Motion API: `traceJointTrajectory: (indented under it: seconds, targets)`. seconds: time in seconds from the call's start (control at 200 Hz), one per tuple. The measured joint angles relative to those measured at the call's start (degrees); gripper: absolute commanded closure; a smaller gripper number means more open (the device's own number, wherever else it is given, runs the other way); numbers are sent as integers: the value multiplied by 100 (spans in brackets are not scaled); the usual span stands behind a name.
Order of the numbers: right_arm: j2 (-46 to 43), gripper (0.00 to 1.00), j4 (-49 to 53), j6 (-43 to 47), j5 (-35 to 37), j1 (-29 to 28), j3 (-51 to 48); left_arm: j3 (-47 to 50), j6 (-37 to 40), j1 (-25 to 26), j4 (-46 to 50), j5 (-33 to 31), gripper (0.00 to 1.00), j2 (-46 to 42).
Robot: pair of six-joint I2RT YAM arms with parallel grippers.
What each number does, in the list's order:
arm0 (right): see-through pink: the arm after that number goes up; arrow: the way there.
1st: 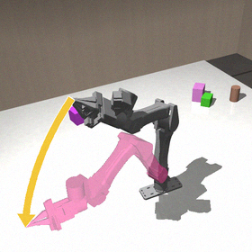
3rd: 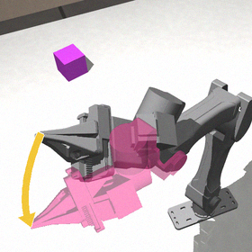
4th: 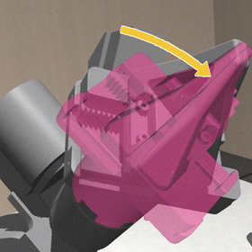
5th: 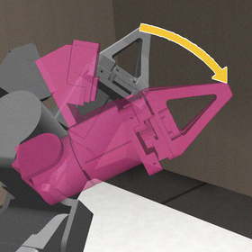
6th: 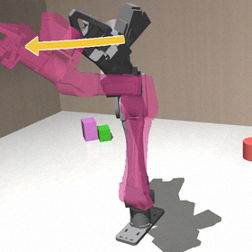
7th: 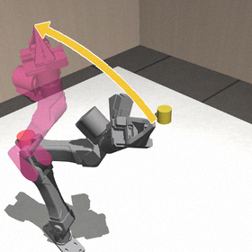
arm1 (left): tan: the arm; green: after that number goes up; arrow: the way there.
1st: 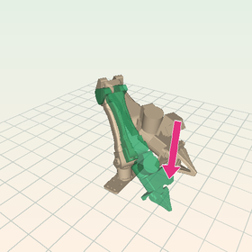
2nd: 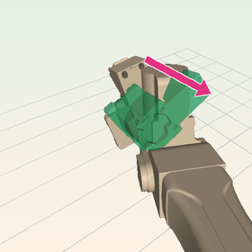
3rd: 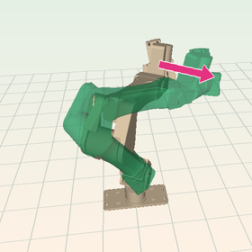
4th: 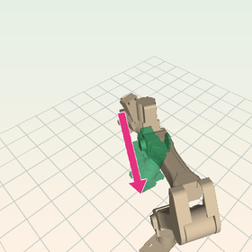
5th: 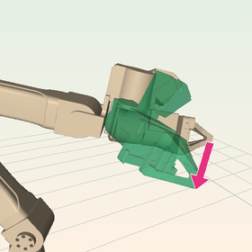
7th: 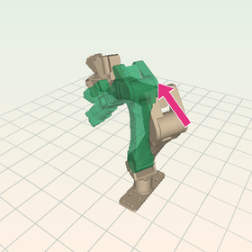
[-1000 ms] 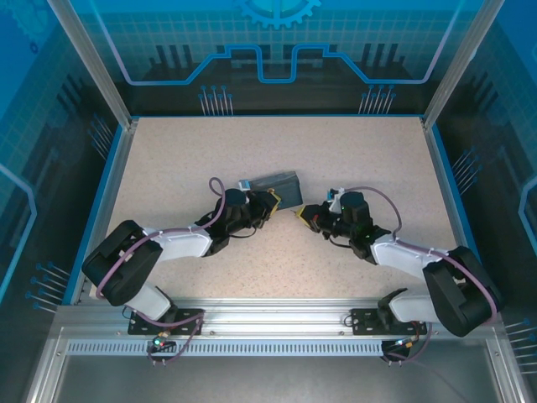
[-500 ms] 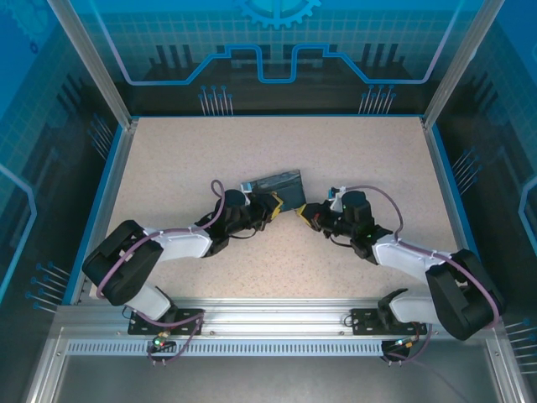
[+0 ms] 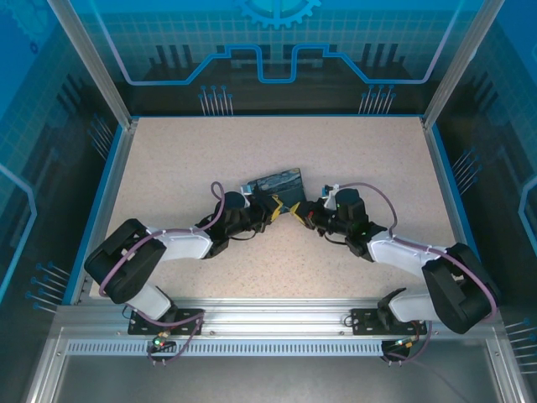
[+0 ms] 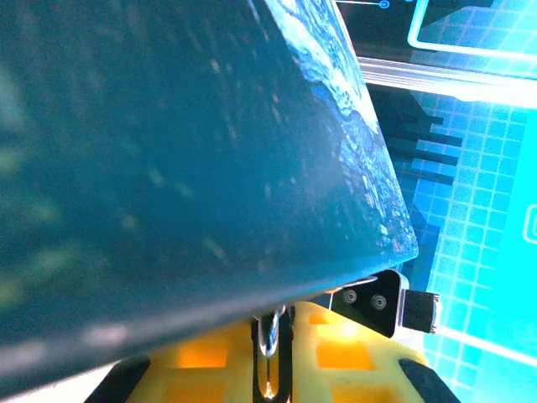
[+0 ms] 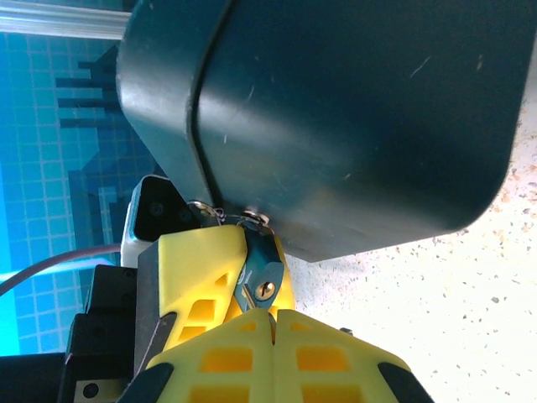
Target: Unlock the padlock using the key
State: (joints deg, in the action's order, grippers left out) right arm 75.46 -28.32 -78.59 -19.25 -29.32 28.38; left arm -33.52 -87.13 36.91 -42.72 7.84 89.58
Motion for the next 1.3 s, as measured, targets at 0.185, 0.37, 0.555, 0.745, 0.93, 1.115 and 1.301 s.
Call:
traceJointTrajectory:
  seconds: [0.185, 0.37, 0.555, 0.745, 0.93, 1.115, 1.301]
  targets:
    - [-155, 100, -101, -411, 385, -101, -378, 0, -2, 0, 0, -2, 100, 0]
    - [-411, 100, -133, -1019, 855, -264, -649, -2, 0, 0, 2, -4, 100, 0]
    - [-411, 100, -177, -1298, 1095, -328, -623, -2, 0, 0, 4, -7, 100, 0]
    - [-369, 100, -273, -1445, 1200, -407, -444, -2, 0, 2, 11, -9, 100, 0]
    - [-203, 100, -415, -1554, 1270, -527, -313, -2, 0, 13, 20, -52, 100, 0]
    - [-166, 100, -424, -1655, 1351, -605, -315, -2, 0, 13, 22, -68, 100, 0]
    - [-195, 100, -409, -1661, 1443, -605, -326, -2, 0, 13, 22, -68, 100, 0]
